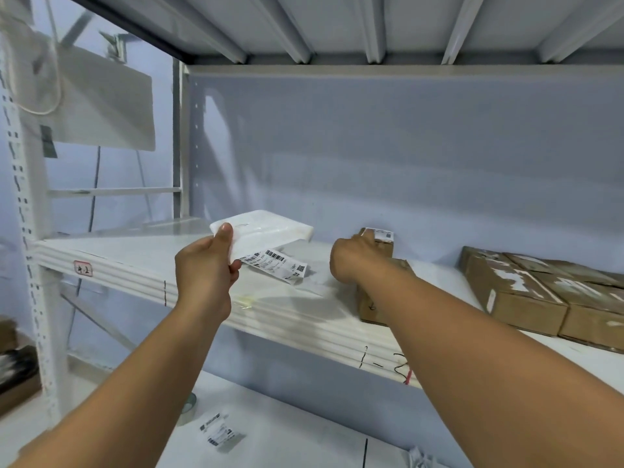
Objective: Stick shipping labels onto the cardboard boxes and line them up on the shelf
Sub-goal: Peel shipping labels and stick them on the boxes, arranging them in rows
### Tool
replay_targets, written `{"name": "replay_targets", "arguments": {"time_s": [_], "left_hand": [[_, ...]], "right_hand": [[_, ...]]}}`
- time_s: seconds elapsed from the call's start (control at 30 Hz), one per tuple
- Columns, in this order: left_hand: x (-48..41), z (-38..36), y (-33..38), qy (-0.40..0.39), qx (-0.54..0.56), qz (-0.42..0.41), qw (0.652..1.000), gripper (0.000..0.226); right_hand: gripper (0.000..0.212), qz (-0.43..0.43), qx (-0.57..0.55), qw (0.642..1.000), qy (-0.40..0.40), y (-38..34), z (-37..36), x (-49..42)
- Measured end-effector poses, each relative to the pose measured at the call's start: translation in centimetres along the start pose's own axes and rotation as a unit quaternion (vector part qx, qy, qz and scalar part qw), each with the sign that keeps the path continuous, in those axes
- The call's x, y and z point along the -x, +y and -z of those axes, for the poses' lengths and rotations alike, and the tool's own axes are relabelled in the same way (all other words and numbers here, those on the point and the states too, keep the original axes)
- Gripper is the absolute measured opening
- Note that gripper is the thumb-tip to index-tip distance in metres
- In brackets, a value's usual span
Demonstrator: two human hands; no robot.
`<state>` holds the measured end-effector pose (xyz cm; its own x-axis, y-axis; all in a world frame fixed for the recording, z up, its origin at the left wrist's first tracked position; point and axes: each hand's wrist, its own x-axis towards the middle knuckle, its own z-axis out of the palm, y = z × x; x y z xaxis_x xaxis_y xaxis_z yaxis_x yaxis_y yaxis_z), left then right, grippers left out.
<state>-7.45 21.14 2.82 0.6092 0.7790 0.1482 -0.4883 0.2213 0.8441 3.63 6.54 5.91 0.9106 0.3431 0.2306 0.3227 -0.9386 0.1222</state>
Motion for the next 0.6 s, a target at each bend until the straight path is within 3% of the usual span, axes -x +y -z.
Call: {"name": "replay_targets", "arguments": {"time_s": [0.07, 0.17, 0.23, 0.3, 0.37, 0.4, 0.47, 0.53, 0.6], "left_hand": [[0.3, -0.2, -0.4, 0.007, -0.032, -0.013, 0.999, 0.034], [0.6, -0.5, -0.8, 0.008, -0.094, -0.068, 0.993, 0.037], [0.7, -0.7, -1.1, 0.027, -0.19, -0.147, 0.97, 0.038], [1.4, -1.1, -1.0, 0.055, -0.295, -0.262, 0.917, 0.032], [2.5, -1.7, -0.4, 0.052, -0.363, -0.41, 0.835, 0.028], [3.0, -2.2, -0.3, 0.04, -0.387, -0.495, 0.777, 0.029], [3.7, -3.1, -0.2, 0.015, -0.419, -0.66, 0.623, 0.028], [4.0, -3.8, -0.1, -0.005, -0.425, -0.751, 0.505, 0.026], [4.7, -4.6, 0.1, -0.02, -0.418, -0.79, 0.447, 0.019]], "right_hand": [[0.038, -0.015, -0.009, 0.999, 0.031, 0.1, -0.1, 0.0], [0.036, -0.037, -0.185, 0.971, 0.15, 0.9, 0.1, 0.2], [0.034, -0.05, -0.368, 0.906, 0.203, 1.7, 0.5, 0.6], [0.024, -0.065, -0.512, 0.832, 0.203, 2.2, 1.4, 1.3], [0.018, -0.065, -0.643, 0.757, 0.102, 2.6, 2.4, 2.5], [0.027, -0.055, -0.703, 0.709, 0.025, 2.9, 3.0, 3.2], [0.048, -0.027, -0.76, 0.644, -0.086, 3.8, 3.9, 4.4], [0.052, 0.0, -0.772, 0.625, -0.114, 4.6, 4.5, 5.2], [0.036, 0.017, -0.767, 0.633, -0.101, 5.5, 5.1, 6.1]]}}
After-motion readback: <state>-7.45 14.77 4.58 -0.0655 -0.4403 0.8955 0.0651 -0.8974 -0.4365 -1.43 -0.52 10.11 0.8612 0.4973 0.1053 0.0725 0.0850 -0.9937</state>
